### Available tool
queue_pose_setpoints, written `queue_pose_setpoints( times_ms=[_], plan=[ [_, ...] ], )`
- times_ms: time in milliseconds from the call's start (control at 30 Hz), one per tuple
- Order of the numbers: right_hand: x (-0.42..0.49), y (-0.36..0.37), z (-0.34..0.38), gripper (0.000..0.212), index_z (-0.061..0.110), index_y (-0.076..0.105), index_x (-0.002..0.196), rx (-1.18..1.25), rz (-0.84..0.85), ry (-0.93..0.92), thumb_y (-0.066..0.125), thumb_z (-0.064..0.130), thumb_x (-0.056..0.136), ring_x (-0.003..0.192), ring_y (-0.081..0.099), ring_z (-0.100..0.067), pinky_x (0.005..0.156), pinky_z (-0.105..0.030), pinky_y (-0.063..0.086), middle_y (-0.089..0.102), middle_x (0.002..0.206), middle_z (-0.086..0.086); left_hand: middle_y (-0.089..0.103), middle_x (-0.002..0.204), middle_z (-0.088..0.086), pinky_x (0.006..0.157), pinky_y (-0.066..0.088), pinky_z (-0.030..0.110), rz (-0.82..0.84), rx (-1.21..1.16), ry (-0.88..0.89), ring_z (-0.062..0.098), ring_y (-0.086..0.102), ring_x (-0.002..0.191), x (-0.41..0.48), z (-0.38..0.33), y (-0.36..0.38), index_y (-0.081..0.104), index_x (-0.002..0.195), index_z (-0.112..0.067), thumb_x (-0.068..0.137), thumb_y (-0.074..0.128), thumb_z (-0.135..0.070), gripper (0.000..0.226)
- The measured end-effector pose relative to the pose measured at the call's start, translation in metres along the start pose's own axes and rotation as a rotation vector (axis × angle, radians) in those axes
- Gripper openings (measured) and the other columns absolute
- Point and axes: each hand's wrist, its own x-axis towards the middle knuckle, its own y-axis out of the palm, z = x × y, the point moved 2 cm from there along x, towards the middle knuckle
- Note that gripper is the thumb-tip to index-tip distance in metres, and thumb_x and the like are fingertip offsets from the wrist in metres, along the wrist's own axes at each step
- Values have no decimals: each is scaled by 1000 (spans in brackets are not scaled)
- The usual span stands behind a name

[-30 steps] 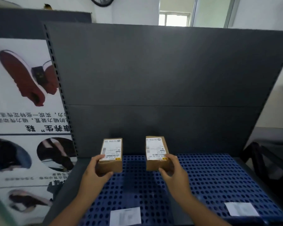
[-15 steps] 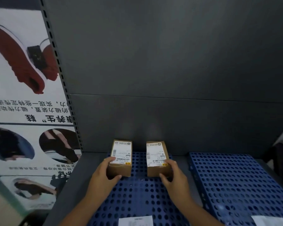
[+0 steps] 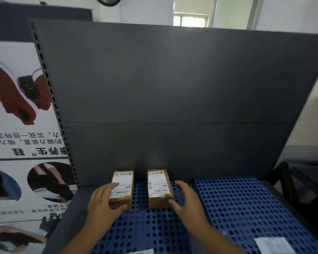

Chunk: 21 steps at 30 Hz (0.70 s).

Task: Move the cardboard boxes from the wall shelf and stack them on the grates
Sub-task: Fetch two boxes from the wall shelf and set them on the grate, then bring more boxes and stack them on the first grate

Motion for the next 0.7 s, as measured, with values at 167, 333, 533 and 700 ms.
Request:
queue_pose_setpoints(
  times_ms=[167,333,533,700],
  plan=[
    [-13,-59,3,65,43,31,145,-28,-85,-87,59,56,88,136,32,-5,113,-28,31,34,150,20,50,137,-7,106,37,43,-43,-80,131,20,39,129,0,-60,-8,51,131,-36,77,80,-40,61],
    [-45,-128,-3,73,43,23,149,-62,-217,-148,57,60,86,140,24,-2,114,-25,27,27,153,21,50,139,-5,107,36,43,-50,-97,325,20,41,130,-11,-142,-4,53,134,-28,75,83,-38,67],
    [-104,-235,-16,79,43,18,151,-131,-400,-164,59,60,85,143,9,3,117,-27,21,20,158,19,39,142,-19,108,31,36,-3,-226,556,9,33,133,-40,-264,22,45,141,-36,78,75,-50,71],
    [-176,-350,-19,78,38,29,148,-284,-639,-127,63,57,81,141,25,-3,113,-27,29,35,152,11,38,143,-22,106,30,31,110,-422,757,2,32,132,-80,-382,51,39,137,-50,77,75,-50,71]
  ],
)
